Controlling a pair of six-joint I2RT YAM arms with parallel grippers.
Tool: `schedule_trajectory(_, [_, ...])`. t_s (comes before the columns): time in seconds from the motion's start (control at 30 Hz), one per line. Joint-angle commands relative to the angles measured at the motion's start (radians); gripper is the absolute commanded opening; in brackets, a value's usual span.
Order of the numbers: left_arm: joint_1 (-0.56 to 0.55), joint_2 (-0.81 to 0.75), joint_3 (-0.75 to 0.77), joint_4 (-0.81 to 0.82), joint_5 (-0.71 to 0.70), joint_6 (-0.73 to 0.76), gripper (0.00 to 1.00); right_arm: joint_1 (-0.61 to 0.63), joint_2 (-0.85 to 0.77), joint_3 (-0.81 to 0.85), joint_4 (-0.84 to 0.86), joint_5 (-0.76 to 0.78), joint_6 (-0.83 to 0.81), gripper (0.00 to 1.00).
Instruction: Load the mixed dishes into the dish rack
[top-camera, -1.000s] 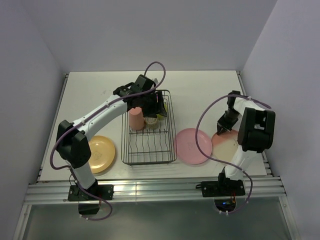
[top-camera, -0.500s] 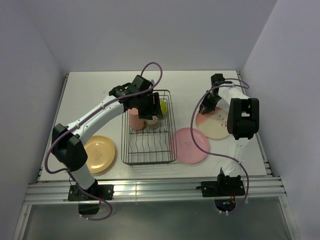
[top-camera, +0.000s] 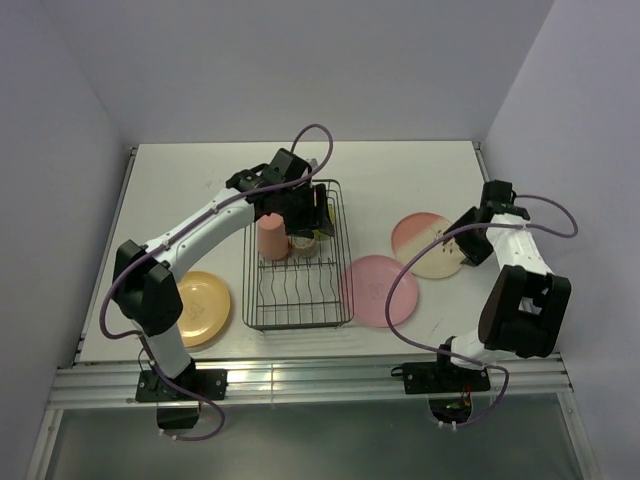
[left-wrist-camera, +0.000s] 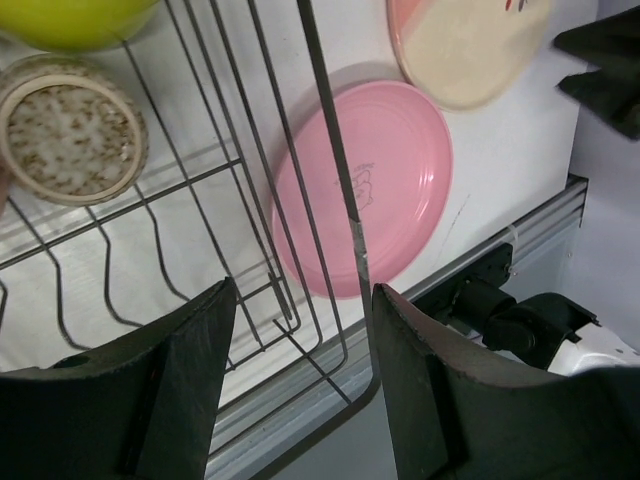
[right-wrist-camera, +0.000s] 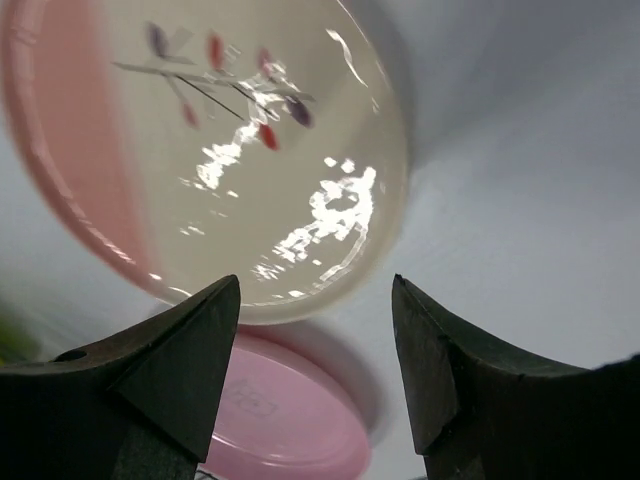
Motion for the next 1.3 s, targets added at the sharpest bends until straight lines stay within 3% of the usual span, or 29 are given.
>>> schedule_trajectory(0.0, [-0.003,0.022,0.055,0.053,0.085,0.054,0.63,-0.001,-0.022,-0.101,-0.003,0.032,-0.003,0.69])
schedule_trajectory(0.3, [-0.035,0.055,0.157,0.058,0.212,0.091,0.7,-0.033,0.036,-0.204,0.123,-0.051,0.006,0.65])
schedule_trajectory(0.67, [-0.137,0.093,0.274,-0.036,0.133,0.212,0.78,-0.033,0.173,-0.233,0.189,-0.011,0.086,0.49])
schedule_trajectory(0.77, [-0.167,0.076,0.259,-0.017,0.059,0.266,0.81,-0.033,0.17,-0.236,0.195,0.003,0.091,0.34])
schedule_trajectory(0.9, [-0.187,0.01,0.161,0.082,-0.019,0.327,0.83,-0.033,0.164,-0.226,0.169,-0.01,0.083,0.0])
schedule_trajectory(1.1, [-0.187,0.018,0.119,0.173,-0.005,0.366,0.83,-0.033,0.082,-0.172,0.094,-0.054,0.083,0.0])
schedule_trajectory(1.2, [-0.184,0.169,0.303,0.054,0.054,0.299,0.8,-0.033,0.058,-0.123,0.051,-0.083,0.092,0.0])
schedule_trajectory(1.23, [-0.183,0.217,0.425,0.012,0.07,0.235,0.79,-0.033,0.046,-0.103,0.045,-0.091,0.098,0.0])
schedule_trajectory(1.27, [-0.177,0.258,0.441,0.003,0.102,0.188,0.78,-0.033,0.041,-0.095,0.033,-0.099,0.111,0.0])
